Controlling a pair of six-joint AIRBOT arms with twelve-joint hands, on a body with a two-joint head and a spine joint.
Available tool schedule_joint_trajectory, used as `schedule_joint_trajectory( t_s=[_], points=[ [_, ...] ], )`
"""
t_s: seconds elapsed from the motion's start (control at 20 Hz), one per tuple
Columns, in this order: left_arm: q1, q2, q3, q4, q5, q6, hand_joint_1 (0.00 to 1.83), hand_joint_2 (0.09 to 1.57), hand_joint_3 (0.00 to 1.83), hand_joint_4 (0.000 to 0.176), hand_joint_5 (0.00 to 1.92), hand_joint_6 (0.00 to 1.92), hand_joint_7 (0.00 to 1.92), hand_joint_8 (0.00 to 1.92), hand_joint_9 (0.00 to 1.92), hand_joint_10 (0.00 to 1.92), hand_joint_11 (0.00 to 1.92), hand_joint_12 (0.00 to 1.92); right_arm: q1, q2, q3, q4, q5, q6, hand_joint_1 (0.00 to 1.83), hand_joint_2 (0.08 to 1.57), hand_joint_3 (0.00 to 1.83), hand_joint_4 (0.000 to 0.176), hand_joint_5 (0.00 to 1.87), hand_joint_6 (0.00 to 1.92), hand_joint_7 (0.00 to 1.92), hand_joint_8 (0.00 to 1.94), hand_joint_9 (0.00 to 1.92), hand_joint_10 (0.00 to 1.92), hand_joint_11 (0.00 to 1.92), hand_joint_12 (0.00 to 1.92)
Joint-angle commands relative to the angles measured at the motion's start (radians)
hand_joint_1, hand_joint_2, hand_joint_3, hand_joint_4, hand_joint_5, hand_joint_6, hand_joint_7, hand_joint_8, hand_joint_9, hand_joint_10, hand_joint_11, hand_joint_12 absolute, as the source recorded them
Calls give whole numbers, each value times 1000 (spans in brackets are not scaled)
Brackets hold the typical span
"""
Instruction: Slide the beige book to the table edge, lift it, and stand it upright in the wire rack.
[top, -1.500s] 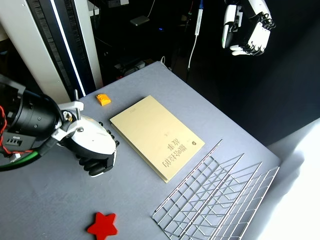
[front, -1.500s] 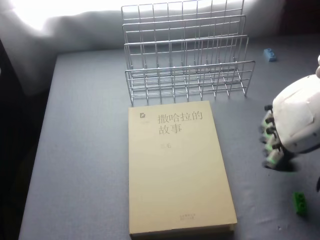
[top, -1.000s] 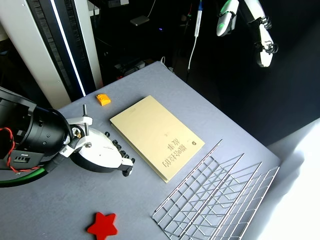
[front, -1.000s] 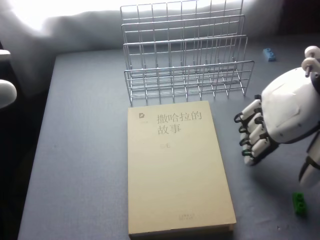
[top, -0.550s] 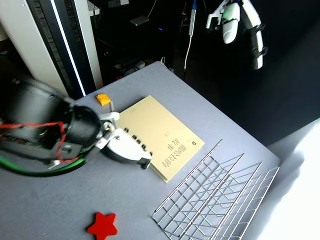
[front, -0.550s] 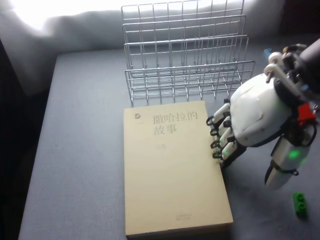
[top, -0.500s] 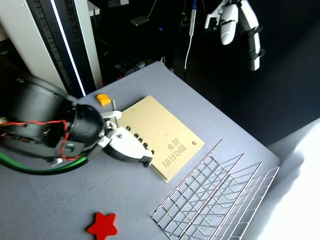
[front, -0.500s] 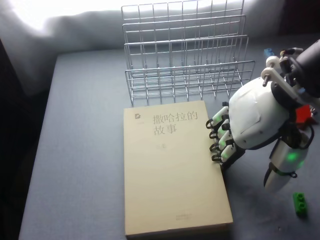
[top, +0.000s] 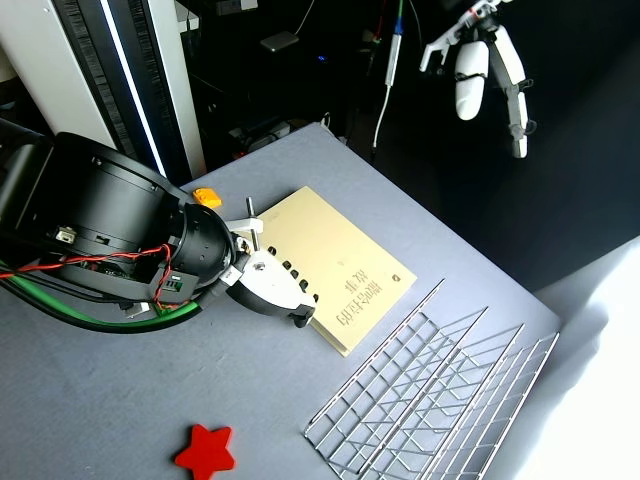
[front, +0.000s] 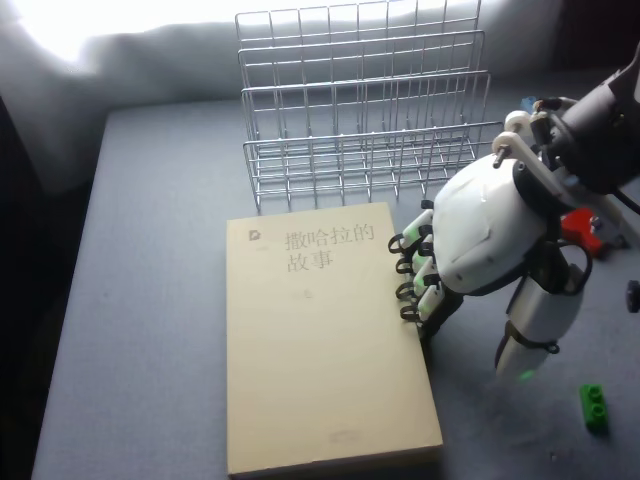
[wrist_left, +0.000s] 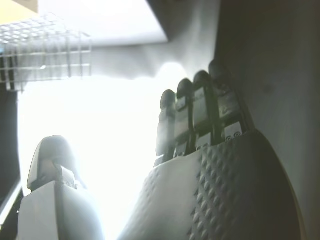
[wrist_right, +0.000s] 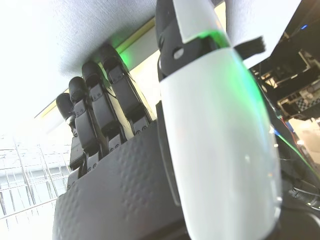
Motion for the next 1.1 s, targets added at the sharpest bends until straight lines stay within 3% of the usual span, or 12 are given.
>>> schedule_joint_trajectory(
  t_s=[0.0, 0.05, 0.1, 0.15, 0.25, 0.3, 0.5, 0.75, 0.85, 1.0, 1.05],
  points=[
    [1, 7, 8, 24, -58, -72, 349, 1001, 1, 0, 174, 0, 158, 0, 125, 0, 0, 412, -3, -20, 1, 30, -60, 8, 177, 1151, 1, 0, 279, 2, 262, 6, 247, 6, 0, 651],
    [5, 14, 4, 42, -11, -170, 349, 988, 0, 0, 137, 0, 126, 0, 93, 0, 0, 348, 3, -32, 6, 30, -61, 10, 191, 1147, 0, 0, 296, 5, 267, 4, 247, 5, 0, 653],
    [7, 19, 3, 36, 34, -210, 375, 980, 0, 0, 117, 0, 104, 0, 73, 0, 0, 310, 8, -39, 10, 29, -61, 10, 179, 1146, 0, 0, 293, 3, 276, 6, 251, 5, 0, 662],
    [9, 21, -1, 36, 52, -233, 375, 980, 0, 0, 117, 0, 104, 0, 73, 0, 0, 310, 14, -44, 13, 29, -61, 11, 179, 1146, 0, 0, 293, 3, 276, 6, 251, 5, 0, 662],
    [9, 26, -7, 43, 117, -275, 394, 922, 0, 0, 2, 0, 3, 0, 1, 0, 0, 38, 22, -56, 18, 29, -61, 26, 176, 1152, 3, 0, 283, 0, 268, 0, 242, 0, 0, 751],
    [8, 23, -3, 58, 140, -312, 407, 913, 0, 0, 0, 0, 0, 0, 0, 0, 0, 7, 23, -61, 18, 29, -61, 34, 178, 1151, 2, 0, 282, 1, 261, 0, 238, 0, 0, 753],
    [-3, -10, 37, 113, 198, -415, 436, 893, 0, 0, 0, 0, 0, 0, 0, 0, 0, 0, 38, -77, 18, -15, -28, 72, 139, 1160, 1, 0, 242, 3, 234, 0, 195, 0, 0, 653],
    [-33, -33, 65, 119, 333, -618, 519, 890, 0, 0, 0, 0, 0, 0, 0, 0, 0, 0, 63, -110, 41, -41, -3, 93, 161, 1153, 0, 0, 279, 11, 253, 8, 217, 10, 0, 781],
    [-38, -48, 79, 119, 376, -692, 519, 904, 0, 0, 0, 0, 0, 0, 0, 0, 0, 0, 74, -113, 42, -41, 1, 105, 156, 1141, 0, 0, 259, 2, 242, 2, 210, 3, 0, 733],
    [-41, -70, 105, 119, 465, -683, 516, 909, 2, 0, 0, 0, 0, 0, 0, 0, 0, 0, 81, -119, 42, -40, 1, 115, 137, 1166, 5, 0, 227, 0, 211, 1, 179, 0, 0, 672],
    [-51, -93, 138, 117, 543, -614, 515, 908, 1, 0, 0, 0, 0, 0, 0, 0, 0, 0, 80, -125, 42, -38, 1, 126, 138, 1169, 5, 0, 224, 0, 208, 1, 177, 0, 0, 665]
  ],
)
